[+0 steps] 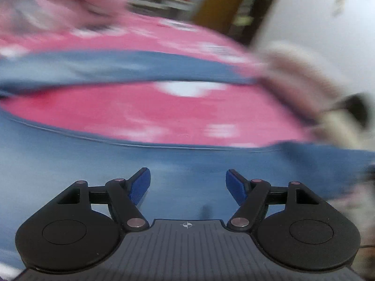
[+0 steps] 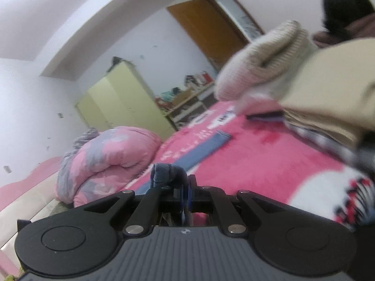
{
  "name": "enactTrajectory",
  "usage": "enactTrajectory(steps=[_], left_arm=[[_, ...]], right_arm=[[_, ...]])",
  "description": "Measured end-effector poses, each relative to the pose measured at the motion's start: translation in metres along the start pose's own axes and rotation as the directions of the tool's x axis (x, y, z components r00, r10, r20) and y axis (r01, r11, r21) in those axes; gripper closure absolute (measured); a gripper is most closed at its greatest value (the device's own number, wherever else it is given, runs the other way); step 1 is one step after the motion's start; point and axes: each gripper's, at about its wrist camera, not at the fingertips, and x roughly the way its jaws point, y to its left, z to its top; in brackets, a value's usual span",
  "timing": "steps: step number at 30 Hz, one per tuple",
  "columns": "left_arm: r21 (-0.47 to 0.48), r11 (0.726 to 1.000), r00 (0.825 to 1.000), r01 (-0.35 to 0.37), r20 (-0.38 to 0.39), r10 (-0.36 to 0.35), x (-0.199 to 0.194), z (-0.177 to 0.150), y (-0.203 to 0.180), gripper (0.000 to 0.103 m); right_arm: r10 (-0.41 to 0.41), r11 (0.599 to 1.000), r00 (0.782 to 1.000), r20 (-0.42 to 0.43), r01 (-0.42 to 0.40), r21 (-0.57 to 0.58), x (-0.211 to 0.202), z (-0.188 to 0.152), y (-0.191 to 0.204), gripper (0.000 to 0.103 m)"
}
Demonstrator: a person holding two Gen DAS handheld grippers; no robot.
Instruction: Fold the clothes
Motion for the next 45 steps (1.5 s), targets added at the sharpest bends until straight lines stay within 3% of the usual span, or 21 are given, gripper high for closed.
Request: enactTrajectory(steps=[1, 3, 4, 6, 8, 9, 12, 17, 19, 23, 26, 29, 35, 37, 38, 41, 43, 44, 45], left_arm=[[-0.021, 0.995, 0.995, 0.098, -0.015, -0.098, 0.006, 0.0, -0.009, 0.031], [-0.001, 0.975, 0.975, 0.221, -0.037, -0.22, 0.018, 0.0, -0.032, 0.031], [0.061, 0.972, 0.974, 0.225, -0.046, -0.222, 0.022, -0.003, -0.045, 0.03], [0.207, 0.956, 0.978, 0.206, -0.059, -0.198, 0.03, -0.01, -0.071, 0.024], [0.348, 0.919, 0.983, 0.186, -0.068, -0.173, 0.038, -0.016, -0.097, 0.021], [0.376, 0.906, 0.981, 0.194, -0.083, -0.176, 0.042, -0.019, -0.103, 0.02], [0.364, 0.91, 0.98, 0.197, -0.109, -0.169, 0.054, -0.025, -0.106, 0.02], [0.386, 0.918, 0.996, 0.086, -0.069, -0.064, 0.069, -0.025, -0.102, 0.023], [0.366, 0.928, 0.997, 0.073, -0.06, -0.055, 0.069, -0.022, -0.097, 0.024], [0.305, 0.952, 0.999, 0.035, -0.04, -0.024, 0.07, -0.015, -0.087, 0.039], [0.27, 0.962, 0.999, 0.051, -0.024, -0.046, 0.069, -0.013, -0.083, 0.042], [0.287, 0.956, 0.998, 0.056, 0.002, -0.059, 0.069, -0.015, -0.086, 0.042], [0.426, 0.904, 0.997, -0.03, 0.071, 0.0, 0.073, -0.023, -0.103, 0.042], [0.466, 0.883, 0.995, -0.058, 0.096, 0.014, 0.074, -0.025, -0.108, 0.051], [0.483, 0.873, 0.994, -0.071, 0.107, 0.021, 0.075, -0.025, -0.111, 0.06], [0.465, 0.881, 0.99, -0.089, 0.139, 0.027, 0.072, -0.021, -0.109, 0.081], [0.449, 0.888, 0.987, -0.1, 0.16, 0.031, 0.07, -0.017, -0.107, 0.083], [0.442, 0.891, 0.985, -0.106, 0.17, 0.032, 0.069, -0.016, -0.106, 0.084], [0.434, 0.894, 0.983, -0.111, 0.181, 0.034, 0.067, -0.014, -0.105, 0.084]], right_arm=[[0.019, 1.0, 1.0, -0.001, -0.019, -0.006, 0.004, 0.003, 0.003, 0.1], [0.036, 0.999, 0.999, -0.018, -0.036, -0.013, 0.01, 0.005, 0.006, 0.1], [0.045, 0.999, 0.999, -0.027, -0.045, -0.016, 0.012, 0.006, 0.008, 0.1], [0.062, 0.998, 0.997, -0.045, -0.063, -0.022, 0.018, 0.008, 0.011, 0.1], [0.073, 0.997, 0.995, -0.062, -0.074, -0.02, 0.022, 0.009, 0.012, 0.1], [0.076, 0.997, 0.995, -0.064, -0.077, -0.019, 0.023, 0.009, 0.012, 0.1], [0.085, 0.996, 0.994, -0.069, -0.086, -0.015, 0.025, 0.008, 0.012, 0.1], [0.083, 0.996, 0.994, -0.074, -0.085, -0.024, 0.023, 0.008, 0.011, 0.1], [0.073, 0.996, 0.995, -0.072, -0.077, -0.04, 0.022, 0.008, 0.012, 0.1], [0.074, 0.996, 0.994, -0.082, -0.077, -0.038, 0.022, 0.006, 0.012, 0.1], [0.075, 0.996, 0.992, -0.105, -0.08, -0.043, 0.024, 0.001, 0.014, 0.1], [0.085, 0.995, 0.988, -0.127, -0.091, -0.041, 0.029, -0.002, 0.017, 0.1], [0.102, 0.991, 0.984, -0.145, -0.114, -0.073, 0.032, -0.005, 0.027, 0.1], [0.1, 0.989, 0.984, -0.15, -0.115, -0.093, 0.032, -0.007, 0.031, 0.1], [0.099, 0.988, 0.983, -0.154, -0.115, -0.099, 0.031, -0.007, 0.032, 0.1], [0.094, 0.987, 0.98, -0.174, -0.115, -0.111, 0.029, -0.009, 0.032, 0.098], [0.089, 0.986, 0.976, -0.197, -0.115, -0.124, 0.027, -0.011, 0.031, 0.097], [0.079, 0.986, 0.977, -0.199, -0.106, -0.127, 0.023, -0.01, 0.029, 0.091], [0.069, 0.987, 0.977, -0.2, -0.097, -0.131, 0.019, -0.01, 0.027, 0.078]])
